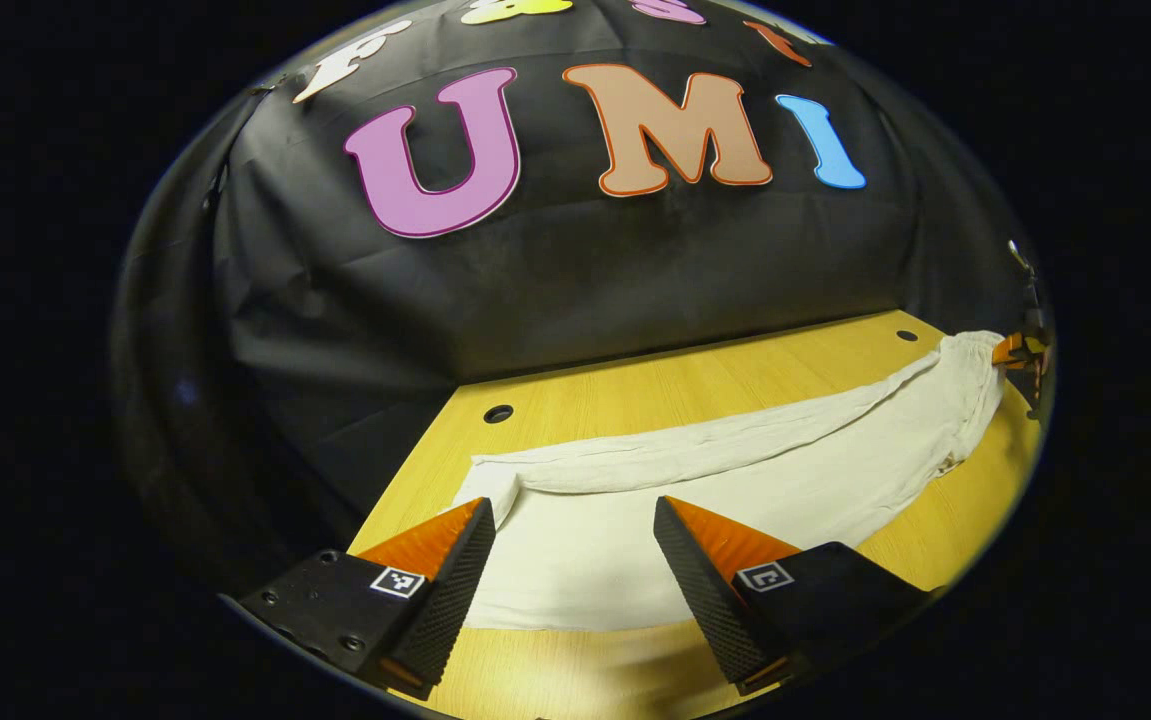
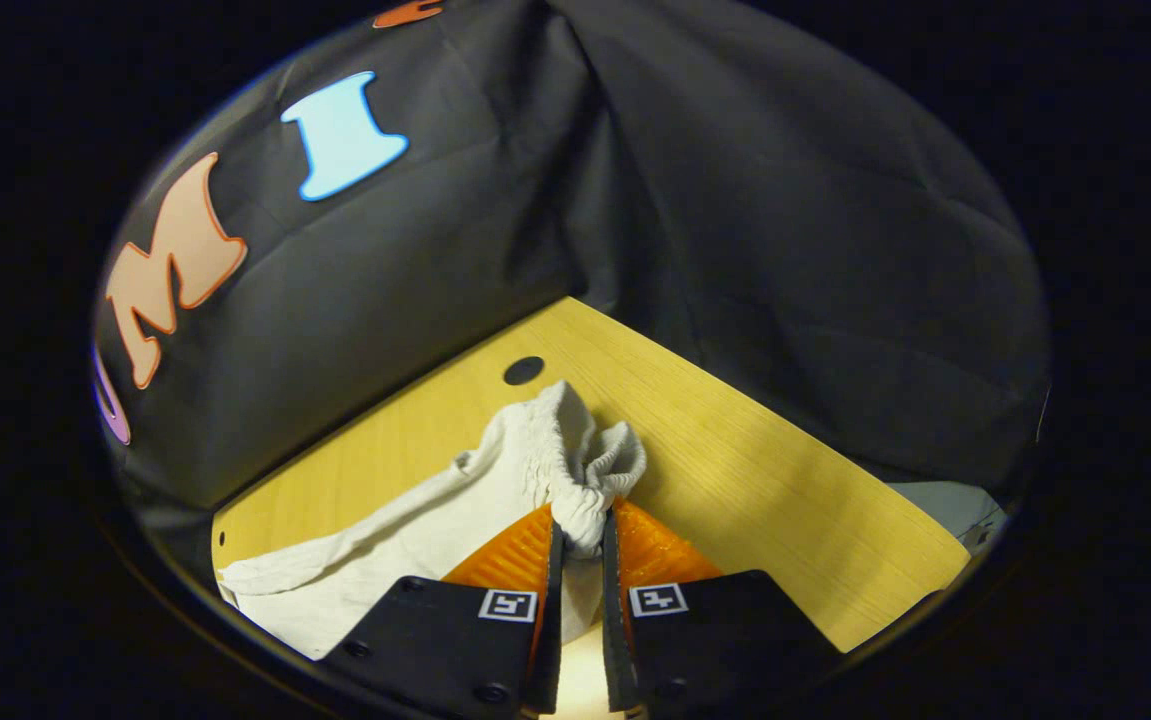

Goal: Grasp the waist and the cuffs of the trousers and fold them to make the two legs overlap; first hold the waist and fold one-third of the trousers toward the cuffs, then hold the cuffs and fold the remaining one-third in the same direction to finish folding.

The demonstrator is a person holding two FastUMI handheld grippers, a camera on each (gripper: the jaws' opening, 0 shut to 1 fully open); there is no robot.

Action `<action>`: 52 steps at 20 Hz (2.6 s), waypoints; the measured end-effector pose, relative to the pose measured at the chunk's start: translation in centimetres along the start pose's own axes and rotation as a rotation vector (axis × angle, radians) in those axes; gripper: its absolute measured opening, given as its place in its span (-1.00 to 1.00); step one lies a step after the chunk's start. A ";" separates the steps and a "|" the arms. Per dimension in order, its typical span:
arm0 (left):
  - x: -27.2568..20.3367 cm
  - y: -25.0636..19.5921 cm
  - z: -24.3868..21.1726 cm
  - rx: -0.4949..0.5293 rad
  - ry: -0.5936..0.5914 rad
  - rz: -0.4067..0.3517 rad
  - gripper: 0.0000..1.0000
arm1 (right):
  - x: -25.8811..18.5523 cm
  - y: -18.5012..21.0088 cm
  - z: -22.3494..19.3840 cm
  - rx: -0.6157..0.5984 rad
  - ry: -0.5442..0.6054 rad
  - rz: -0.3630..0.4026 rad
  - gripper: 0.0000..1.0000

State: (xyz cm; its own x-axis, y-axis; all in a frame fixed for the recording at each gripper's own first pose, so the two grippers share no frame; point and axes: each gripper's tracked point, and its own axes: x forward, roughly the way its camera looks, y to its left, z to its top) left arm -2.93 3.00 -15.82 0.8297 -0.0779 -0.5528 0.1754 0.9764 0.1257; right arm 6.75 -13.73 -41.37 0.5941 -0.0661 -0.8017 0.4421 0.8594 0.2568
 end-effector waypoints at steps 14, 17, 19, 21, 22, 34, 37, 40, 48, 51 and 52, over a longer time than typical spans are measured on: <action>-0.9 4.6 -2.3 -0.101 0.024 0.061 0.94 | -6.2 17.8 1.2 -0.087 -0.060 0.323 -0.61; -1.5 6.1 -2.9 -0.132 0.028 0.082 0.94 | -7.3 21.2 0.5 -0.108 -0.058 0.382 -0.61; -1.8 7.0 -3.3 -0.142 0.029 0.098 0.94 | -8.0 23.6 -0.4 -0.134 -0.048 0.421 -0.61; -2.3 8.0 -3.7 -0.146 0.034 0.114 0.94 | -8.5 25.8 -2.0 -0.176 -0.039 0.454 -0.61; -2.6 8.5 -4.0 -0.150 0.034 0.123 0.94 | -8.7 26.9 -2.7 -0.197 -0.033 0.469 -0.61; -4.8 13.0 -7.8 -0.193 0.087 0.195 0.94 | -8.8 34.4 -18.3 -0.428 0.172 0.603 -0.60; -4.4 13.5 -8.4 -0.201 0.098 0.199 0.94 | -7.9 33.8 -21.4 -0.517 0.223 0.594 -0.61; -3.8 13.7 -8.9 -0.229 0.106 0.192 0.94 | -7.1 33.9 -22.4 -0.594 0.256 0.589 -0.56; 0.2 15.1 -10.3 -0.301 0.133 0.151 0.94 | -8.7 32.9 -19.9 -0.674 0.259 0.651 0.92; 2.5 15.4 -10.7 -0.314 0.142 0.113 0.94 | -9.8 32.2 -18.5 -0.685 0.240 0.634 0.83; 3.4 15.3 -11.0 -0.326 0.147 0.091 0.93 | -9.9 32.0 -18.2 -0.688 0.237 0.626 0.93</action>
State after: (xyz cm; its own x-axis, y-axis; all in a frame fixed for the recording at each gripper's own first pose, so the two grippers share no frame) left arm -3.29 19.85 -24.87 0.7446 0.0186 -0.6673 -0.0934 0.9927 -0.0766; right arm 2.79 23.67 -35.02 0.4043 0.5456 -0.7341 -0.4455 0.8184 0.3629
